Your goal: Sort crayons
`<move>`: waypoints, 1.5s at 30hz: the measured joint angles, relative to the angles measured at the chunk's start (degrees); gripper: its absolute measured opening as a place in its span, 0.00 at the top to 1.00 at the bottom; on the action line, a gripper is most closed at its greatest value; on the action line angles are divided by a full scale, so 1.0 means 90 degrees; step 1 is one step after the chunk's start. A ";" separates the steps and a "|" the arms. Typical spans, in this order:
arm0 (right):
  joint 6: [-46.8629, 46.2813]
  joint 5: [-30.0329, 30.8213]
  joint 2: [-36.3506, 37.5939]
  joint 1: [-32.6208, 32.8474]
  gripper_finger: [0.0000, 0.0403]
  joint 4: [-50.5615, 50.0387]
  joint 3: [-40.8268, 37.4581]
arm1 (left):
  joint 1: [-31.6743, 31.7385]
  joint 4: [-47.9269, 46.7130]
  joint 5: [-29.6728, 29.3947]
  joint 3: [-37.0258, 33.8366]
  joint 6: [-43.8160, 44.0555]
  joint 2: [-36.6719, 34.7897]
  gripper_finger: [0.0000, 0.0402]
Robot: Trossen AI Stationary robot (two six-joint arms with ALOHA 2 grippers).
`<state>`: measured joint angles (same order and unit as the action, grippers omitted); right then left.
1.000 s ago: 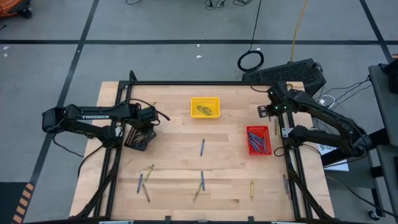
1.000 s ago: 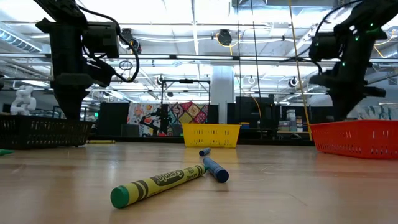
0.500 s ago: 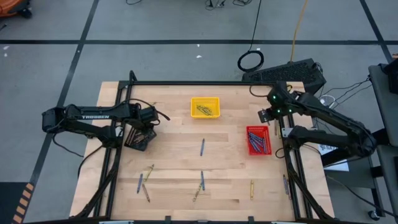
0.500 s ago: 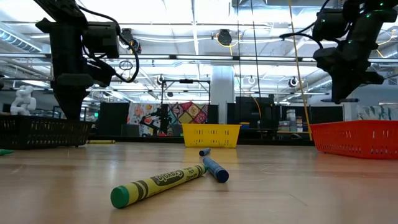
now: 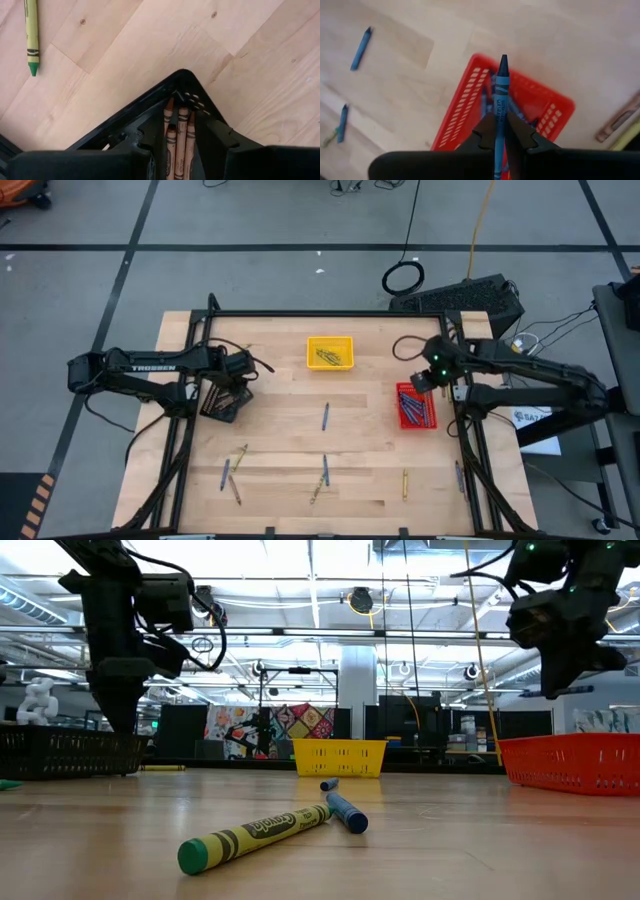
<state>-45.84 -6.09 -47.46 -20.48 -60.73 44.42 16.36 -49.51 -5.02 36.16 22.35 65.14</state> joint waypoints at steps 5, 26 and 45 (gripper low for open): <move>-0.0592 0.0091 0.0000 0.0663 1.00 0.0000 0.0000 | 0.0000 -0.0008 0.0000 0.0000 -0.0022 0.0000 0.75; -0.1674 0.0840 -0.1651 0.2293 1.00 0.0495 -0.0002 | 0.0000 0.0109 0.0000 0.0000 -0.0032 0.0000 0.75; -0.1469 0.0833 -0.2046 0.2291 0.95 0.0333 -0.0007 | 0.0000 0.0131 0.0000 0.0000 -0.0032 0.0000 0.75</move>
<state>-59.06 1.41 -65.87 0.14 -57.74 44.36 16.36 -48.34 -5.02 36.16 22.06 65.14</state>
